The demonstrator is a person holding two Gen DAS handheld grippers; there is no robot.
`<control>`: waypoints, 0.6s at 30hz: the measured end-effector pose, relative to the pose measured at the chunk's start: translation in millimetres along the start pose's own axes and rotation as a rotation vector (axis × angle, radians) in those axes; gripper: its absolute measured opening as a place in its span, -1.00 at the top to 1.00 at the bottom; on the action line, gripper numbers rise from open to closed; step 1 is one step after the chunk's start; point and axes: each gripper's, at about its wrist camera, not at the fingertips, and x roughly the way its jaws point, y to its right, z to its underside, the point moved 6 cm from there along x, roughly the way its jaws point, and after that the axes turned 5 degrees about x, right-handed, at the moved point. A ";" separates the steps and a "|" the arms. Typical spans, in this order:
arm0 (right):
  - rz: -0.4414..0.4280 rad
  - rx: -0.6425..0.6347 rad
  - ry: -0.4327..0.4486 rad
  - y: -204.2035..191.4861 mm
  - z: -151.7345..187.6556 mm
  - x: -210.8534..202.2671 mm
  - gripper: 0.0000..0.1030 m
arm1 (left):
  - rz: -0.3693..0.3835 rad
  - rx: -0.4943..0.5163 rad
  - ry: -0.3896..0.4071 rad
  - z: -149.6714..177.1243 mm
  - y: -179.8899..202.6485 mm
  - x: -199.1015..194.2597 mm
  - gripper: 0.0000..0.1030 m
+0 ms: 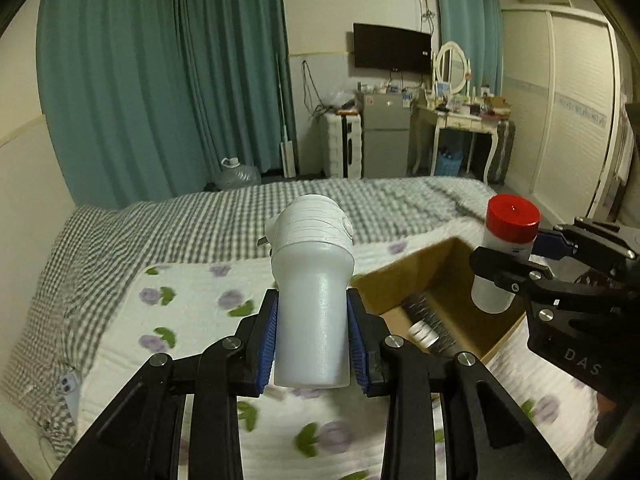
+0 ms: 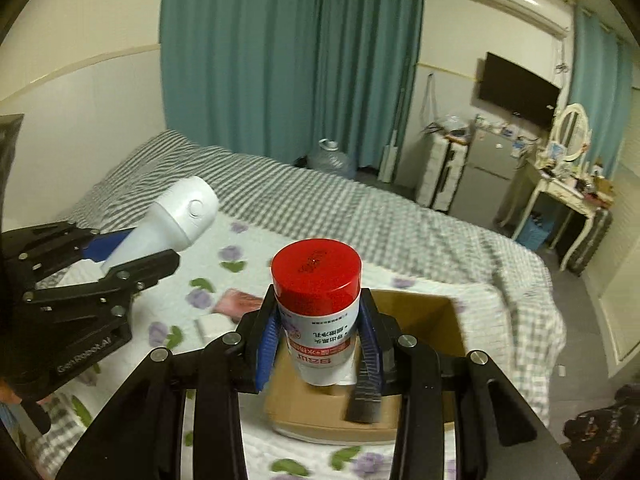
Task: Organize rigid objects
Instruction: 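Lower both bottles into the cardboard box and open both grippers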
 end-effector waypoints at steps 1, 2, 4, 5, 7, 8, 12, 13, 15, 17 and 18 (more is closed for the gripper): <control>0.011 0.001 0.003 7.0 -1.3 -3.6 0.31 | 0.008 -0.007 0.006 -3.8 6.1 -0.1 0.38; 0.023 0.001 0.005 15.6 -1.5 -7.1 0.31 | 0.018 -0.010 0.010 -7.3 12.2 1.5 0.38; 0.042 0.004 0.008 31.4 -3.7 -11.3 0.31 | 0.031 -0.010 0.016 -13.2 27.5 4.9 0.37; 0.052 0.005 0.006 39.1 -3.9 -12.7 0.31 | 0.034 -0.009 0.017 -14.7 33.9 7.6 0.37; 0.071 0.010 -0.002 53.1 -1.0 -13.6 0.31 | 0.054 -0.003 0.009 -15.9 49.6 16.8 0.37; 0.081 0.013 -0.011 62.1 0.7 -11.4 0.31 | 0.066 -0.001 0.001 -15.8 58.7 23.0 0.38; 0.104 0.035 -0.043 87.7 14.1 0.6 0.31 | 0.095 0.023 -0.036 -10.0 85.5 45.1 0.37; 0.105 0.042 -0.052 93.2 18.2 4.4 0.31 | 0.099 0.029 -0.046 -7.9 90.7 50.0 0.37; 0.107 0.060 -0.074 104.8 27.3 15.1 0.31 | 0.105 0.049 -0.075 -1.4 101.8 63.3 0.38; 0.106 0.073 -0.100 115.2 36.7 27.6 0.31 | 0.108 0.064 -0.099 5.4 109.1 72.7 0.38; 0.103 0.077 -0.111 118.1 40.6 34.0 0.31 | 0.109 0.073 -0.114 9.7 113.3 78.9 0.37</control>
